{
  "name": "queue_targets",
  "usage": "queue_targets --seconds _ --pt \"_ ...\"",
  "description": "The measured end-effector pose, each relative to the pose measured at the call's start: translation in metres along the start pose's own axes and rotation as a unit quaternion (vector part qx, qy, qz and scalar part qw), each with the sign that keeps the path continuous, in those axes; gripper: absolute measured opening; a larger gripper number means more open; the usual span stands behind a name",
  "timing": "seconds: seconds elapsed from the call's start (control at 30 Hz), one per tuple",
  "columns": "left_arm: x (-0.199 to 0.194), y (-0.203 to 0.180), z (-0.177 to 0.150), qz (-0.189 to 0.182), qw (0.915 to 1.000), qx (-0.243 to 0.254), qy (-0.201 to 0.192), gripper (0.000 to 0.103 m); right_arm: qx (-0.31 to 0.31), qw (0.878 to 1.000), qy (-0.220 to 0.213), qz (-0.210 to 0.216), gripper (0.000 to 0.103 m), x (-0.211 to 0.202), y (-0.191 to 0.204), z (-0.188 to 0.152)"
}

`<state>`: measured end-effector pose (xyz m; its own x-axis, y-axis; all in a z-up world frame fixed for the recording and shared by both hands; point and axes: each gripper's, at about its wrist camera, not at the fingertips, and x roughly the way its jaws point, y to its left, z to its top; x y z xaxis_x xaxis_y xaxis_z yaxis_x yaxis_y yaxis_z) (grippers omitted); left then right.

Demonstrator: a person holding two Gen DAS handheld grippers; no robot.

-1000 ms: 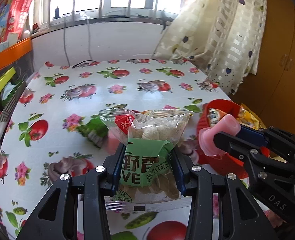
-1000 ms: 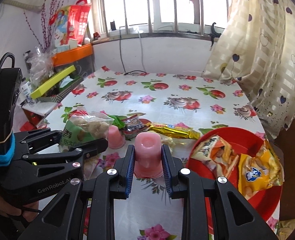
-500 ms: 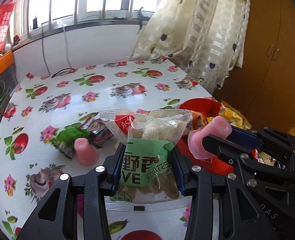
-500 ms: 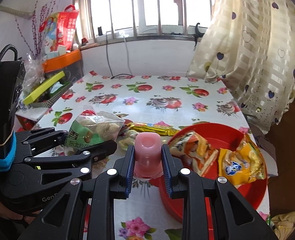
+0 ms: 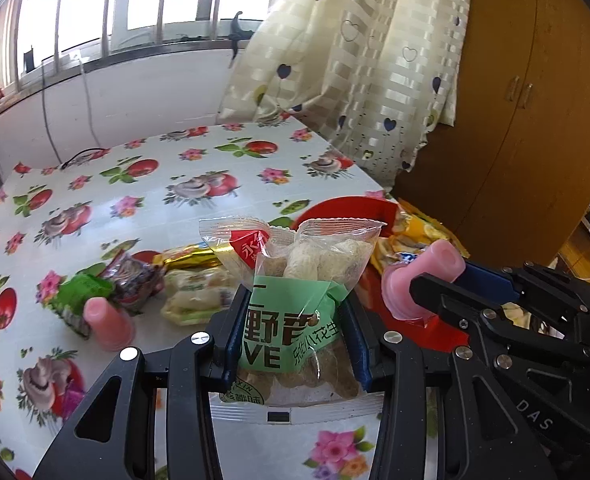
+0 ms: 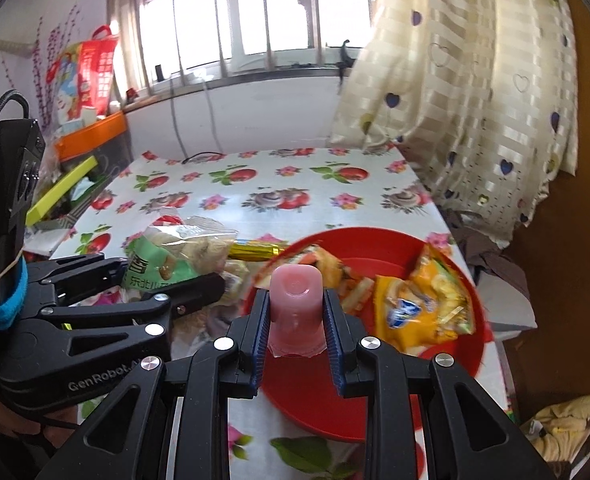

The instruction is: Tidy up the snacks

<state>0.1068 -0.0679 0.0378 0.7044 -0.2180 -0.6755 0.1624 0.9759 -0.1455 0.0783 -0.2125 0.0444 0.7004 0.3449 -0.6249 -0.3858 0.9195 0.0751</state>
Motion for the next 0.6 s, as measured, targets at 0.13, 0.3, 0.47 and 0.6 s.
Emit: queue_targets --seconds 0.13,0.3,0.47,0.6 --pt "0.007 -0.009 0.002 -0.015 0.9999 0.005 0.004 0.044 0.012 1.000 0.002 -0.012 0.023 -0.003 -0.015 -0.005" --pt "0.016 -0.021 0.003 -0.031 0.9994 0.015 0.009 0.044 0.026 0.999 0.008 -0.022 0.023 -0.003 -0.030 -0.011" --pt "0.025 -0.030 0.003 -0.045 0.9986 0.019 0.018 0.044 0.034 0.999 0.017 -0.028 0.023 0.001 -0.041 -0.017" --pt "0.035 -0.036 0.002 -0.064 0.9971 0.022 0.034 0.044 0.040 0.998 0.026 -0.035 0.023 0.004 -0.048 -0.022"
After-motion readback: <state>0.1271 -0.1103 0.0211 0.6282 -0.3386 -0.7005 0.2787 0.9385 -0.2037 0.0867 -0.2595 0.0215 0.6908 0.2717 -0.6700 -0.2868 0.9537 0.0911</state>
